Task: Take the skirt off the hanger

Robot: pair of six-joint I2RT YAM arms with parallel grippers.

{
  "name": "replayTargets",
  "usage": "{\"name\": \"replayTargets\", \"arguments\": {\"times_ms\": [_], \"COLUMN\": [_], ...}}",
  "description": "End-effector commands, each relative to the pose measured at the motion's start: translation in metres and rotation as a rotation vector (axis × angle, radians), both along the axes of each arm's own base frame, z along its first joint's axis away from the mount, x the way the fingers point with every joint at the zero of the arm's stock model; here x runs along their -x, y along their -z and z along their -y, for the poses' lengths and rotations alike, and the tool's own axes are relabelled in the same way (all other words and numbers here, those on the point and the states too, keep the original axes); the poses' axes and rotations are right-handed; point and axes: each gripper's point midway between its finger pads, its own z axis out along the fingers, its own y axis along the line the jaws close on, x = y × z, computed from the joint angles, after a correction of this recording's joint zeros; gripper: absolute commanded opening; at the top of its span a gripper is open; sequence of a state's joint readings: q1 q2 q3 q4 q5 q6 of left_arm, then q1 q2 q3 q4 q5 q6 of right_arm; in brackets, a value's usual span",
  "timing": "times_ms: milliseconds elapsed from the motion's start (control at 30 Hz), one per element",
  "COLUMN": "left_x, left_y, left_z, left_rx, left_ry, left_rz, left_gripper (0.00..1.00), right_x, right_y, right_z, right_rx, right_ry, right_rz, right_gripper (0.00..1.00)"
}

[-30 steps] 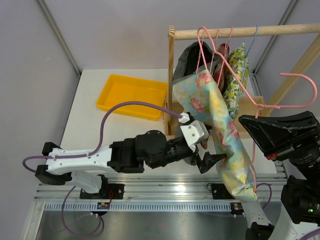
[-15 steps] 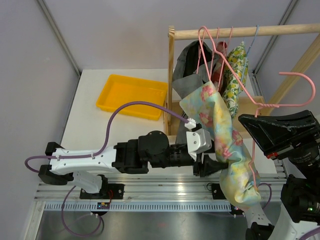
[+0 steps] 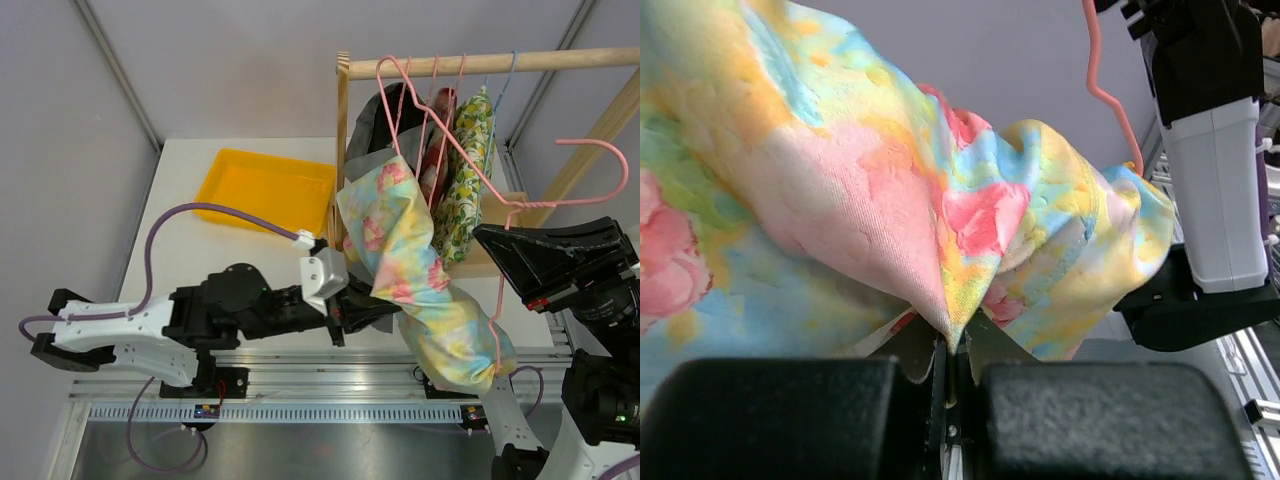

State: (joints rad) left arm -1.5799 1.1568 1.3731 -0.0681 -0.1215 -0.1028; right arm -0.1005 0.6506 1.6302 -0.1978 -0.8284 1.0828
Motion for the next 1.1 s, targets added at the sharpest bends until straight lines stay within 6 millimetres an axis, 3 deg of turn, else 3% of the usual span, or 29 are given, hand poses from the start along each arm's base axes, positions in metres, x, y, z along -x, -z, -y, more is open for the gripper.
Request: {"name": "replayTargets", "arguments": {"times_ms": [0, 67, 167, 233, 300, 367, 400, 600, 867, 967, 1000, 1067], "left_x": [-0.024, -0.043, -0.075, -0.095, -0.108, -0.122, -0.128, -0.164, -0.211, -0.242, -0.264, -0.285], "left_y": [-0.034, -0.038, -0.028, -0.026, -0.014, -0.022, -0.027, -0.058, -0.065, -0.061, -0.055, -0.053], "left_z": [-0.063, -0.100, -0.139, -0.160, -0.165, -0.181, -0.185, -0.219, -0.233, -0.239, -0.247, -0.243], "left_rx": [0.081, 0.084, 0.026, -0.012, -0.128, -0.177, -0.186, -0.173, -0.239, -0.251, -0.272, -0.245], "left_ry": [-0.147, -0.250, -0.446, -0.580, -0.671, -0.768, -0.800, -0.966, -1.092, -1.143, -1.199, -1.174], "left_rz": [-0.017, -0.023, -0.013, -0.008, 0.073, 0.119, 0.130, 0.165, 0.194, 0.168, 0.147, 0.113], "left_gripper": [0.00, 0.00, 0.00, 0.00, 0.00, 0.00, 0.00, 0.00, 0.00, 0.00, 0.00, 0.00], "right_x": [-0.009, -0.012, -0.020, -0.036, -0.056, -0.065, -0.072, -0.073, -0.095, -0.105, -0.106, -0.113], "right_y": [-0.004, -0.006, -0.007, -0.004, 0.009, 0.012, 0.022, 0.035, 0.078, 0.096, 0.098, 0.108], "right_z": [0.006, 0.010, 0.022, 0.038, 0.061, 0.080, 0.100, 0.162, 0.175, 0.175, 0.174, 0.173], "right_rx": [0.023, 0.052, 0.076, 0.081, 0.069, 0.092, 0.080, 0.131, 0.198, 0.223, 0.227, 0.241], "right_ry": [0.072, 0.123, 0.243, 0.367, 0.505, 0.631, 0.741, 1.094, 1.143, 1.137, 1.127, 1.119], "right_rz": [0.028, 0.058, 0.061, 0.006, -0.090, -0.116, -0.174, -0.250, -0.416, -0.474, -0.472, -0.490], "right_gripper": [0.00, 0.00, 0.00, 0.00, 0.00, 0.00, 0.00, 0.00, 0.00, 0.00, 0.00, 0.00]}}
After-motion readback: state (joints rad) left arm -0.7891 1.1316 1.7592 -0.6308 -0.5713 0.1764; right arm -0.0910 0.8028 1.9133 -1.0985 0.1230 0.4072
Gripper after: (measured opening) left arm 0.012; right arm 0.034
